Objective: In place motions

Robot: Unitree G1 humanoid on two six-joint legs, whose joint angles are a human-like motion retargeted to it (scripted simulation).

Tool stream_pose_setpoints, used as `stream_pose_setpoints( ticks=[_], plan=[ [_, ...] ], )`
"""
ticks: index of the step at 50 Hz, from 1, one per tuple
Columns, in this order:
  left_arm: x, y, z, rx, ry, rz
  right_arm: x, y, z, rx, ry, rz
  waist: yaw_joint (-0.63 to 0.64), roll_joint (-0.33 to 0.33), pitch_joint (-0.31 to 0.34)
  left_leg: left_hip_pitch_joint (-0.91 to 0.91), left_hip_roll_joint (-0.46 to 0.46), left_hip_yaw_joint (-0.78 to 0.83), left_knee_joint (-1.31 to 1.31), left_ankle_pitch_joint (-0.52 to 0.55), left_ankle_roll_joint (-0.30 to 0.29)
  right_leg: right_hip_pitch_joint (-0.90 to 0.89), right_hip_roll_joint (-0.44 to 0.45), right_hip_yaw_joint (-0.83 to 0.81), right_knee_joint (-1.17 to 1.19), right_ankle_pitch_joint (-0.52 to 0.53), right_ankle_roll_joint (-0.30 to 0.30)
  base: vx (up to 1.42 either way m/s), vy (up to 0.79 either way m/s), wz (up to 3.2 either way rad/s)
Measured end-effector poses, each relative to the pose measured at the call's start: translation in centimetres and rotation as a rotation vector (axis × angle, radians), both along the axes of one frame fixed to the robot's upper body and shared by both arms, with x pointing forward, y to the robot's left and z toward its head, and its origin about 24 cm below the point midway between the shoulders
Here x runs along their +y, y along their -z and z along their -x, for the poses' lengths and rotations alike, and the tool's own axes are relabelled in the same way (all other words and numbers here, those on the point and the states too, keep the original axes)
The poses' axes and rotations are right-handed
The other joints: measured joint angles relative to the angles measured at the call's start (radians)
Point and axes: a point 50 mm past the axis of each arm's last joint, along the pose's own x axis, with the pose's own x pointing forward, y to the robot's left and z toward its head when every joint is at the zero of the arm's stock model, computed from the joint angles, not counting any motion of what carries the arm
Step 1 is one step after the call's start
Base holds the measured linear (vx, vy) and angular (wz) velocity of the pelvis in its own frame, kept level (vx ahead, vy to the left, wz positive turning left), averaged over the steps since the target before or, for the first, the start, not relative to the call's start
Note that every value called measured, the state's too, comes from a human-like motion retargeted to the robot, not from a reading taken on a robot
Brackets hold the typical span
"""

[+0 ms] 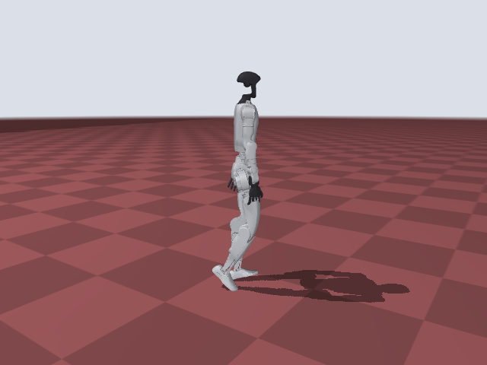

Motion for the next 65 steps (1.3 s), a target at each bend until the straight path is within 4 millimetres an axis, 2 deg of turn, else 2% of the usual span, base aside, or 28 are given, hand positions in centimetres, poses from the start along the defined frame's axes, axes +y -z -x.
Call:
stream_pose_setpoints(
  ticks=[5, 8, 10, 12, 13, 15, 18, 20, 25, 30, 39, 45, 48, 52, 55, 56, 57, 60, 62, 63, 65],
  plan=[
    [1.0, 0.0, -1.4, -0.045, 0.007, -0.018, 0.8, 0.2, 0.7, 0.005, 0.061, -0.038, -0.027, -0.054, 0.022, -0.005, -0.05, -0.091, 0.009, 0.007, 0.0, -0.015, 0.053, 0.198, -0.234, -0.095, 0.009, -0.08, 0.0, 1.34],
    [1.5, 0.1, -1.9, -0.065, 0.004, -0.03, 0.8, 0.3, 1.7, 0.04, 0.054, -0.029, -0.041, -0.104, 0.042, 0.028, -0.107, -0.145, 0.003, 0.007, 0.005, 0.002, 0.074, 0.315, -0.394, -0.112, 0.013, 0.06, 0.0, 1.44],
    [1.7, 0.1, -1.8, -0.068, 0.02, -0.048, 0.6, 0.3, 2.8, 0.075, 0.037, -0.013, -0.05, -0.128, 0.049, 0.051, -0.14, -0.188, 0.005, 0.003, 0.007, 0.021, 0.072, 0.294, -0.485, -0.029, -0.027, 0.1, -0.01, 1.36],
    [2.4, 0.0, -1.7, -0.058, 0.076, -0.071, 0.4, 0.3, 3.7, 0.115, 0.014, 0.002, -0.023, -0.149, 0.044, 0.056, -0.159, -0.208, 0.007, 0.001, 0.009, 0.037, 0.058, 0.341, -0.478, -0.074, 0.021, 0.09, -0.01, 0.75],
    [2.5, 0.0, -1.6, -0.048, 0.114, -0.08, 0.2, 0.3, 4.1, 0.136, 0.01, 0.008, -0.007, -0.15, 0.039, 0.051, -0.162, -0.222, 0.012, 0.0, 0.01, 0.049, 0.034, 0.228, -0.485, -0.068, 0.024, 0.05, 0.01, 0.55],
    [2.5, 0.0, -1.4, -0.037, 0.174, -0.1, -0.1, 0.3, 4.5, 0.158, 0.006, 0.028, 0.042, -0.151, 0.037, 0.047, -0.159, -0.222, 0.014, -0.004, 0.011, 0.06, 0.02, 0.193, -0.482, -0.068, 0.042, 0.01, 0.01, 0.17],
    [2.0, 0.0, -0.7, -0.035, 0.185, -0.094, -0.5, 0.2, 4.3, 0.145, -0.002, 0.053, 0.077, -0.15, 0.048, 0.052, -0.153, -0.223, 0.017, -0.016, 0.01, 0.071, 0.028, 0.184, -0.478, -0.078, 0.028, 0.02, -0.02, 0.11],
    [1.7, 0.0, 0.3, -0.011, 0.164, -0.071, -0.4, 0.2, 4.2, 0.138, -0.005, 0.054, 0.051, -0.141, 0.04, 0.049, -0.149, -0.254, 0.022, -0.021, 0.005, 0.082, 0.024, 0.147, -0.472, -0.096, 0.033, 0.13, -0.07, 0.8],
    [0.3, -0.3, 2.7, 0.081, 0.011, -0.052, 0.1, 0.3, 3.4, 0.105, 0.022, 0.018, 0.027, -0.147, 0.016, 0.031, -0.147, -0.285, 0.025, -0.031, -0.012, 0.089, 0.037, 0.146, -0.478, -0.137, 0.02, 0.1, -0.11, 0.61],
    [-0.5, -0.6, 3.6, 0.136, -0.095, -0.039, 0.3, 0.3, 2.7, 0.08, -0.003, 0.009, 0.04, -0.161, 0.004, 0.017, -0.141, -0.289, 0.035, -0.051, -0.024, 0.094, 0.035, 0.127, -0.489, -0.152, 0.023, 0.11, -0.13, 0.26],
    [0.1, -0.2, 2.4, 0.072, -0.068, -0.055, 0.3, 0.3, 1.9, 0.062, -0.077, 0.019, -0.024, -0.188, 0.005, -0.036, -0.149, -0.264, 0.152, -0.092, -0.034, 0.089, 0.019, 0.147, -0.48, -0.181, 0.046, 0.1, -0.13, 0.23],
    [0.5, 0.0, 0.6, -0.005, -0.035, -0.069, 0.0, 0.2, 2.2, 0.081, -0.054, 0.016, -0.053, -0.22, -0.005, -0.15, -0.16, -0.198, 0.347, -0.011, -0.082, 0.056, -0.021, 0.175, -0.474, -0.177, 0.074, 0.06, -0.05, -0.17],
    [0.7, 0.1, -0.1, -0.041, -0.001, -0.089, -0.3, 0.2, 2.2, 0.08, -0.045, 0.023, -0.061, -0.242, -0.002, -0.179, -0.206, -0.269, 0.427, -0.026, -0.031, 0.039, -0.048, 0.209, -0.469, -0.163, 0.087, 0.04, 0.02, -0.83],
    [0.7, 0.2, 0.0, -0.049, 0.001, -0.107, -0.9, 0.1, 2.2, 0.079, -0.043, 0.033, -0.023, -0.278, -0.001, -0.144, -0.259, -0.442, 0.381, -0.112, 0.103, 0.003, -0.066, 0.317, -0.46, -0.133, 0.099, 0.08, 0.08, -1.9],
    [0.3, 0.1, 0.7, -0.021, -0.067, -0.113, -1.4, 0.0, 2.1, 0.074, -0.046, 0.043, 0.035, -0.3, 0.002, -0.073, -0.314, -0.66, 0.272, -0.089, 0.213, -0.035, -0.039, 0.48, -0.459, -0.095, 0.105, 0.08, 0.12, -2.75],
    [0.2, 0.1, 0.8, -0.012, -0.088, -0.109, -1.6, -0.1, 1.9, 0.065, -0.046, 0.046, 0.036, -0.306, 0.003, -0.059, -0.314, -0.677, 0.246, -0.101, 0.221, -0.048, -0.034, 0.528, -0.461, -0.078, 0.109, 0.01, 0.12, -2.38],
    [0.1, 0.0, 0.9, -0.004, -0.107, -0.105, -1.8, -0.1, 1.6, 0.055, -0.047, 0.049, 0.027, -0.307, 0.003, -0.049, -0.305, -0.657, 0.222, -0.114, 0.235, -0.06, -0.027, 0.567, -0.464, -0.06, 0.111, -0.04, 0.16, -1.76],
    [0.2, -0.1, 0.8, 0.014, -0.117, -0.085, -2.2, -0.4, -0.3, 0.001, -0.061, 0.057, -0.07, -0.279, 0.008, -0.018, -0.246, -0.449, 0.156, -0.129, 0.307, -0.093, 0.009, 0.619, -0.475, -0.006, 0.082, -0.15, 0.17, -1.37],
    [1.1, -0.1, 0.6, 0.009, -0.079, -0.088, -2.1, -0.7, -1.8, -0.054, -0.061, 0.063, -0.111, -0.254, 0.035, -0.006, -0.203, -0.399, 0.124, -0.134, 0.278, -0.112, 0.039, 0.635, -0.483, 0.009, 0.051, -0.26, 0.16, -2.16],
    [1.6, -0.1, 0.5, 0.003, -0.052, -0.096, -2.0, -0.8, -2.6, -0.083, -0.055, 0.066, -0.124, -0.243, 0.053, -0.004, -0.185, -0.347, 0.123, -0.14, 0.28, -0.119, 0.039, 0.597, -0.49, 0.003, 0.028, -0.28, 0.13, -2.68],
    [2.9, -0.2, 0.2, -0.007, 0.015, -0.122, -1.9, -1.0, -3.8, -0.128, -0.038, 0.064, -0.139, -0.215, 0.077, 0.005, -0.152, -0.268, 0.113, -0.155, 0.297, -0.139, 0.013, 0.417, -0.495, -0.04, -0.027, -0.25, 0.12, -3.01]
  ],
)
